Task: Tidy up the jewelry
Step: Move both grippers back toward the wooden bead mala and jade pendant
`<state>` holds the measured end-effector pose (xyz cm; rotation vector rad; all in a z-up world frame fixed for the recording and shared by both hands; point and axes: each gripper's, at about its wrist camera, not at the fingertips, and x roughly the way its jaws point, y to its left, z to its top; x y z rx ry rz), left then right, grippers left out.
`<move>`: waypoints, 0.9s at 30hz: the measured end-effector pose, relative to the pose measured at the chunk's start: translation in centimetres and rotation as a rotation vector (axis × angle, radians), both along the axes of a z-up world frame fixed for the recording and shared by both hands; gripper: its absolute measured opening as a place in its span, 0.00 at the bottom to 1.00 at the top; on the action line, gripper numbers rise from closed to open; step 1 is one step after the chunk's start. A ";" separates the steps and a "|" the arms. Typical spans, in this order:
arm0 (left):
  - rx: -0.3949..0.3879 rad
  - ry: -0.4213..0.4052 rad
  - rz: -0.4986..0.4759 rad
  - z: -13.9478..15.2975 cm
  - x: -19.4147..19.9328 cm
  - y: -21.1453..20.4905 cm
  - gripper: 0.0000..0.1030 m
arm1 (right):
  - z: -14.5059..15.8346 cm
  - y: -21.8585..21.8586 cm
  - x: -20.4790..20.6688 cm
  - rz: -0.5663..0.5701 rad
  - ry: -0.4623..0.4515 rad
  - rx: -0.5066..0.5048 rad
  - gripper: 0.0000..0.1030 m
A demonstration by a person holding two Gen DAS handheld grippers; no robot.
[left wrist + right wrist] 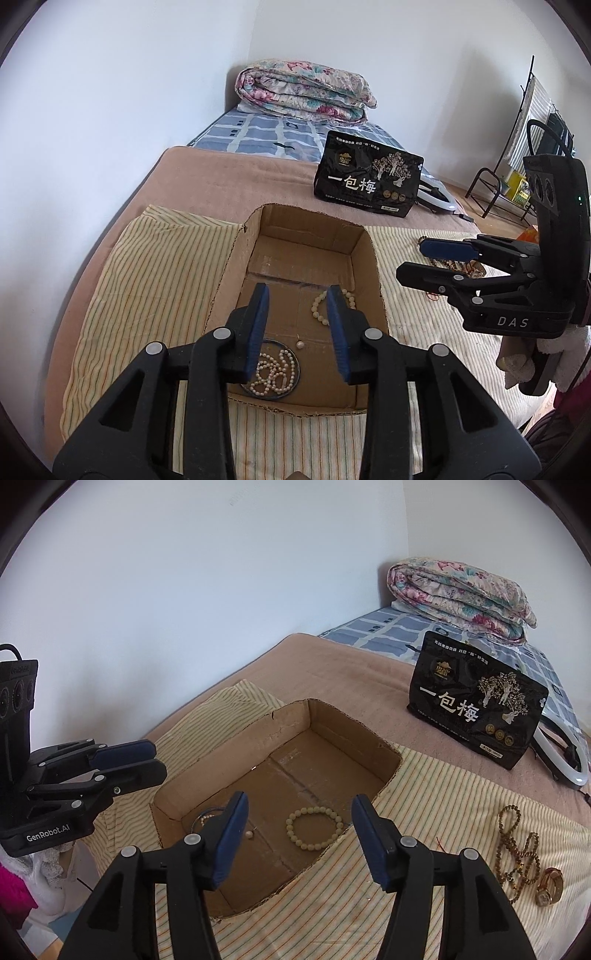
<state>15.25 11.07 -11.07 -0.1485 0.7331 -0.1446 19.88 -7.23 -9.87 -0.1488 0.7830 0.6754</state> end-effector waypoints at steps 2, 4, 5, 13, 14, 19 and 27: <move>0.005 0.002 0.002 0.0 0.0 -0.2 0.31 | 0.2 -0.4 -0.1 -0.013 -0.010 0.002 0.70; 0.009 0.011 -0.002 0.0 0.1 -0.5 0.31 | 0.4 -1.0 -0.3 -0.028 -0.021 0.002 0.74; 0.007 0.012 -0.008 0.0 0.1 -0.7 0.31 | 0.6 -1.3 -0.4 -0.035 -0.025 0.002 0.75; -0.011 0.006 -0.059 0.5 0.1 -3.1 0.31 | 1.2 -5.1 -1.0 -0.101 -0.048 0.006 0.89; -0.014 0.014 -0.073 0.5 0.2 -3.5 0.31 | 1.2 -5.8 -1.0 -0.110 -0.049 0.003 0.89; -0.003 0.011 -0.112 0.8 0.2 -5.8 0.45 | 1.0 -9.8 -1.0 -0.179 -0.054 -0.004 0.90; -0.015 -0.007 -0.146 1.1 0.6 -9.5 0.59 | 0.5 -18.2 -0.7 -0.321 -0.048 0.006 0.90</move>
